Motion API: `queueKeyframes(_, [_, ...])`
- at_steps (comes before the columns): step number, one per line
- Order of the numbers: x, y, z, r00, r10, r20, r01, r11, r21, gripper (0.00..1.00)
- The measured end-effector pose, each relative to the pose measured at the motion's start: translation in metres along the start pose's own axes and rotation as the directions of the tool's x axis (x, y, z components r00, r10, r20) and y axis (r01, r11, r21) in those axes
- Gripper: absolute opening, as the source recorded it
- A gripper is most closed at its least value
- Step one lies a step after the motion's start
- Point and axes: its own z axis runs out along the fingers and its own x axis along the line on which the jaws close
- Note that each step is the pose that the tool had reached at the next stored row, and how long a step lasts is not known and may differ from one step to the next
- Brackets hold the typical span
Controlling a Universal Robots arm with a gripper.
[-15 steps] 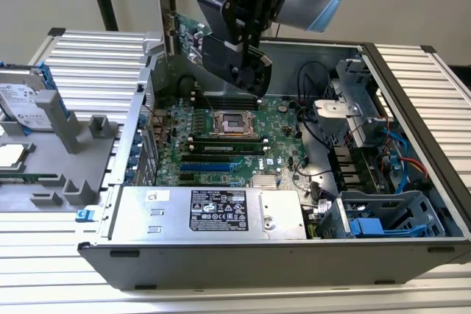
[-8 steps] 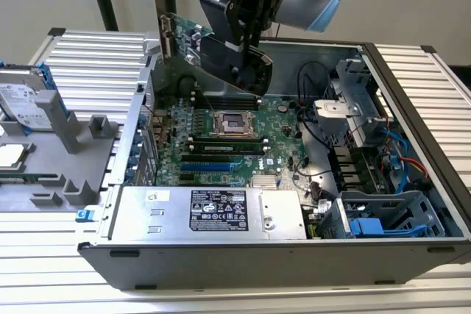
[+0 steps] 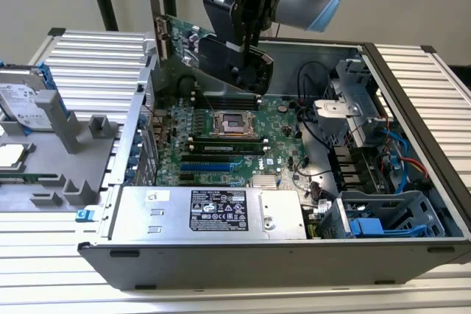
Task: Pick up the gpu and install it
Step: 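Insert the gpu into the slot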
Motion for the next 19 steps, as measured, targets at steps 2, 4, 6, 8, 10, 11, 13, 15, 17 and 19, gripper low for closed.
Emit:
queueKeyframes(2, [0.0000,0.0000,-0.0001,0.9999,-0.017,-0.0007,0.017,0.9999,-0.0001,0.00])
queueKeyframes(4, [0.0000,0.0000,-0.0001,0.9995,-0.033,-0.0014,0.033,0.9995,-0.0003,0.00])
queueKeyframes(6, [0.0000,0.0000,-0.0002,0.9988,-0.049,-0.0021,0.049,0.9988,-0.0004,0.00])
queueKeyframes(8, [0.0000,0.0000,-0.0003,0.9979,-0.065,-0.0028,0.065,0.9979,-0.0006,0.00])
queueKeyframes(10, [0.0000,0.0000,-0.0003,0.9967,-0.081,-0.0035,0.081,0.9967,-0.0008,0.00])
queueKeyframes(11, [0.0000,0.0000,-0.0004,0.9961,-0.089,-0.0038,0.089,0.9961,-0.0009,0.00])
queueKeyframes(13, [0.0000,0.0000,-0.0005,0.9945,-0.104,-0.0045,0.104,0.9946,-0.0011,0.00])
queueKeyframes(15, [0.0000,0.0000,-0.0006,0.9928,-0.120,-0.0052,0.120,0.9928,-0.0013,0.00])
queueKeyframes(17, [0.0000,0.0000,-0.0006,0.9907,-0.136,-0.0059,0.136,0.9907,-0.0015,0.00])
queueKeyframes(19, [0.0000,0.0000,-0.0007,0.9884,-0.152,-0.0065,0.152,0.9884,-0.0017,0.00])
